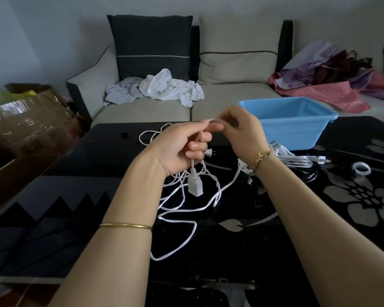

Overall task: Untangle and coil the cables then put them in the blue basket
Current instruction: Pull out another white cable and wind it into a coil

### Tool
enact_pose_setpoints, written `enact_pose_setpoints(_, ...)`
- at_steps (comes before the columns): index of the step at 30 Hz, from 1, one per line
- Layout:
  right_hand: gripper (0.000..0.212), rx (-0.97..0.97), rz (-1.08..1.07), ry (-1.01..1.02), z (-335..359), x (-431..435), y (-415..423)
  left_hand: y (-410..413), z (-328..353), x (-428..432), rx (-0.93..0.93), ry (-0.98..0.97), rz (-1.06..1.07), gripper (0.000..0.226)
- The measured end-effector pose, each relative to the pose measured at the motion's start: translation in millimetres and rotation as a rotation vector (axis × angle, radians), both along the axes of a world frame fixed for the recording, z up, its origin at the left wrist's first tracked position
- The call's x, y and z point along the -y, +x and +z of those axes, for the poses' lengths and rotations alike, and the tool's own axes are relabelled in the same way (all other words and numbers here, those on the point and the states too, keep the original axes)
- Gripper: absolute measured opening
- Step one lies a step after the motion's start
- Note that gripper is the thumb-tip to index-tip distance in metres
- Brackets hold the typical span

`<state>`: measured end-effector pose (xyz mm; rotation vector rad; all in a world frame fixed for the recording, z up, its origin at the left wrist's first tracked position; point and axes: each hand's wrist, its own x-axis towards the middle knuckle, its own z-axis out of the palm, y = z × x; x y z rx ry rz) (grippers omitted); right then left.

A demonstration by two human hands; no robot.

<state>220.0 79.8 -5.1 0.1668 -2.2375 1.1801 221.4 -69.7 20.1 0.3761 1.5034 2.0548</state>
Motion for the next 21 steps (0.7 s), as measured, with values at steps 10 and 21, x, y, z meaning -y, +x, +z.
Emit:
enact_pose_setpoints(10, 0.016, 0.044, -0.082, -0.555, 0, -8, 4, 11, -3, -11, -0.230, 0.013, -0.151, 0.028)
enact_pose_setpoints(21, 0.018, 0.551, 0.421, -0.044, -22, 6, 26, -10, 2, -7, -0.059, 0.468, 0.345, 0.030)
